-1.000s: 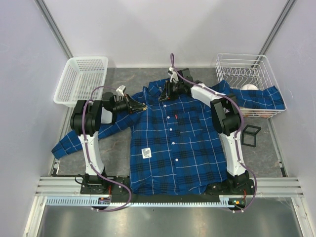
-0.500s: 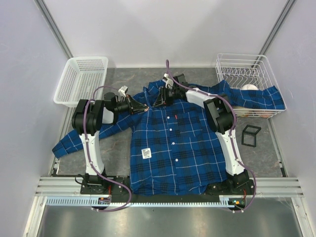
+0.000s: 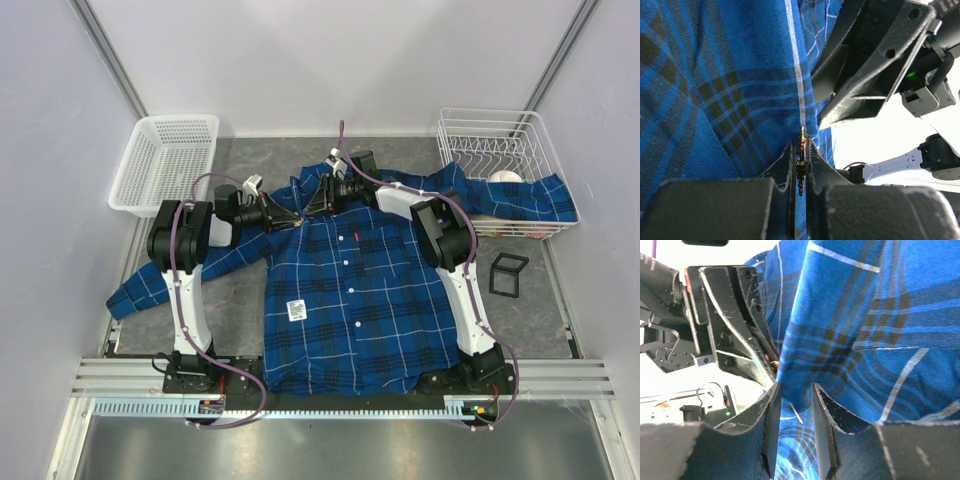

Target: Pin the brooch onto the clothing

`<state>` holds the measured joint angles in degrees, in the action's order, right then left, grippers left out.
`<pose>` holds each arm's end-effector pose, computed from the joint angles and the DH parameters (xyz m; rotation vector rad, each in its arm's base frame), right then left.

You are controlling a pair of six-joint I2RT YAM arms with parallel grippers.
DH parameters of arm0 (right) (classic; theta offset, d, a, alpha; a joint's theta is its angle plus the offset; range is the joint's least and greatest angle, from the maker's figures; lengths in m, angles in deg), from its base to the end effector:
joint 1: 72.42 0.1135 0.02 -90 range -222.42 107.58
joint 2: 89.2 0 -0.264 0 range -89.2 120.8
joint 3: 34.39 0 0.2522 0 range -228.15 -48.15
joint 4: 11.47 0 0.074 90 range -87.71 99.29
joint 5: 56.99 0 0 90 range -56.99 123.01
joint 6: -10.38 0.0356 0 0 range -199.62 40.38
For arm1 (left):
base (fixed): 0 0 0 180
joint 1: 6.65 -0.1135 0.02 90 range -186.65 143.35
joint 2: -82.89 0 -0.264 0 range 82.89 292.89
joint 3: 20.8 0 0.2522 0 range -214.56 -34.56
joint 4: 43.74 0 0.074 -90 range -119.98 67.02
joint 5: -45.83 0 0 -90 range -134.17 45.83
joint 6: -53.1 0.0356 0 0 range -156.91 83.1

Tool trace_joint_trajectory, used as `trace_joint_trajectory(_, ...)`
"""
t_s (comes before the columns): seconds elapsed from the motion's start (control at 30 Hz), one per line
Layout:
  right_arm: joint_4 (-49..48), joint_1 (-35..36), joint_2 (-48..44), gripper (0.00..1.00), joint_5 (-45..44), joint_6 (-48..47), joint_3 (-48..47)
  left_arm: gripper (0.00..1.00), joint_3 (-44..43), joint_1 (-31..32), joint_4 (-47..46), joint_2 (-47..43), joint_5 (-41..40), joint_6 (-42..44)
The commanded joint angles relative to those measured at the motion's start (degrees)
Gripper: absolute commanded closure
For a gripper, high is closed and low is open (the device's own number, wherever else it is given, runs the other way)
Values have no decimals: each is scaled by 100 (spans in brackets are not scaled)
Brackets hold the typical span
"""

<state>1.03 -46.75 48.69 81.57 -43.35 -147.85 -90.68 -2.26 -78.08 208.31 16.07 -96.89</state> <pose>0.4602 0.2508 0.1276 -0.3074 2.3687 1.5000 0.3976 -0.0615 0.0875 -0.2303 2.1425 -1.7137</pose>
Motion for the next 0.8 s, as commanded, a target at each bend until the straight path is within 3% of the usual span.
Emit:
trace_joint_trajectory(0.0,-393,61,-227,62,339,205,108,97,-189,19,889,122,-118,373)
trace_joint_trajectory(0.33,-191,140,-192,62,242,205,21,91,-400,28,1637,26,-312,822)
trace_joint_trajectory(0.4,63,175,-183,67,41,-14,-93,89,-400,28,1637,8,-294,831)
trace_joint_trajectory(0.63,1215,210,-113,100,-724,-762,-576,76,-426,28,1795,-167,-242,945)
trace_joint_trajectory(0.77,1347,210,-156,100,-988,-867,-586,64,-505,10,2092,-343,-233,1103)
